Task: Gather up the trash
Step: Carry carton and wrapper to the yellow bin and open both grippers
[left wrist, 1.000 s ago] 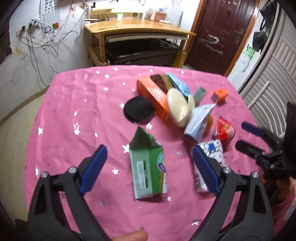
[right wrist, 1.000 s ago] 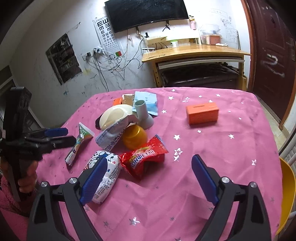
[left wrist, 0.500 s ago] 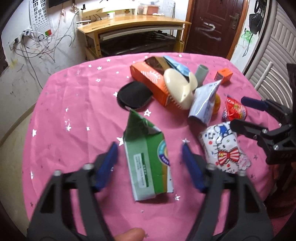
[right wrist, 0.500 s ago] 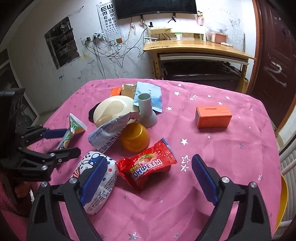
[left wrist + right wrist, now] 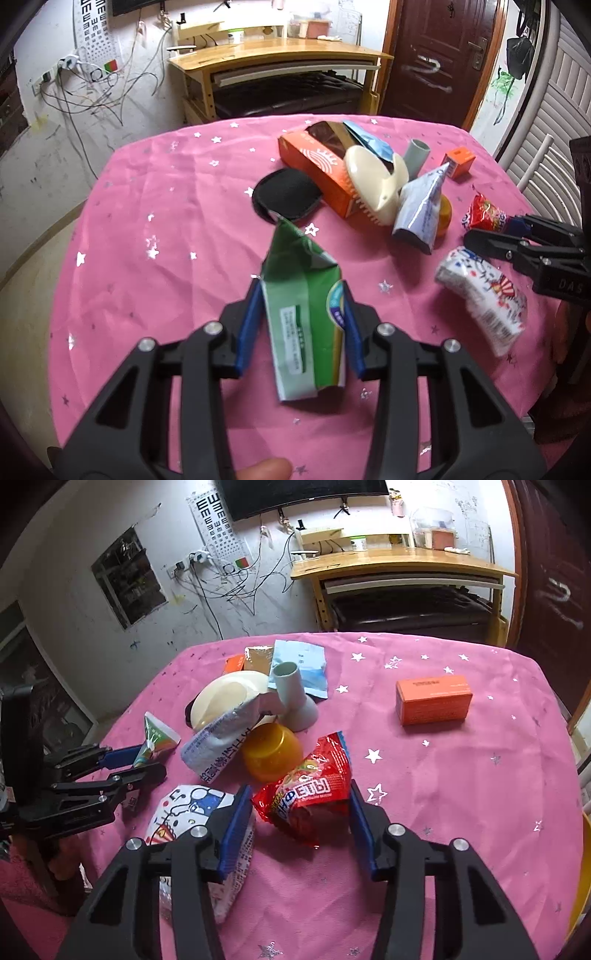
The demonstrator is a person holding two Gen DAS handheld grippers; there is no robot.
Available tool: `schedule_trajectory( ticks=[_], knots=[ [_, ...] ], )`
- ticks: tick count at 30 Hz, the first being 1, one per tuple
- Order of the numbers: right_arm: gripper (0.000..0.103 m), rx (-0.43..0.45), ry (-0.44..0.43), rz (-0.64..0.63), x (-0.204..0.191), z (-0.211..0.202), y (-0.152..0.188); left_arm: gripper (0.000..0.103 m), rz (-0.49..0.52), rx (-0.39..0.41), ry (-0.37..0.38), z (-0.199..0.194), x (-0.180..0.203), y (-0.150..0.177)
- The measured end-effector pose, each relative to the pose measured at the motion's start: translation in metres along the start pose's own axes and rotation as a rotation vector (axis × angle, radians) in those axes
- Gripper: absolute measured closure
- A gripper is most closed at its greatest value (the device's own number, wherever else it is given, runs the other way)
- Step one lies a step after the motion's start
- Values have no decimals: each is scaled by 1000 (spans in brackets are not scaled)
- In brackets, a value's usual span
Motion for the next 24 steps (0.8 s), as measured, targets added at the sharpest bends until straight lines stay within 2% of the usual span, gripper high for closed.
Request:
schedule_trajectory(
  ticks=[3,13,18,24],
  knots=[
    [58,11,-13,23,4,-3,-1,65,-7,6,-8,-3,-1,-1],
    [58,120,25,42,17,-38,-9,65,-4,60,-20,-28,0,-18],
    [58,180,58,79,39,-64,-8,65,27,100,-3,-44,17,-33],
    [58,247,119,149,83,-99,0,65,76,146,35,-59,53,-57]
  ],
)
Point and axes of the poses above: each gripper's, at about its wrist camera, not at the fingertips, and z roughly the way its jaws point, x to its right, y to its underside, the point moved 9 cm from there along z, roughly the way its jaws point, and after that the axes turned 2 degrees about z, right-handed, at the moved point
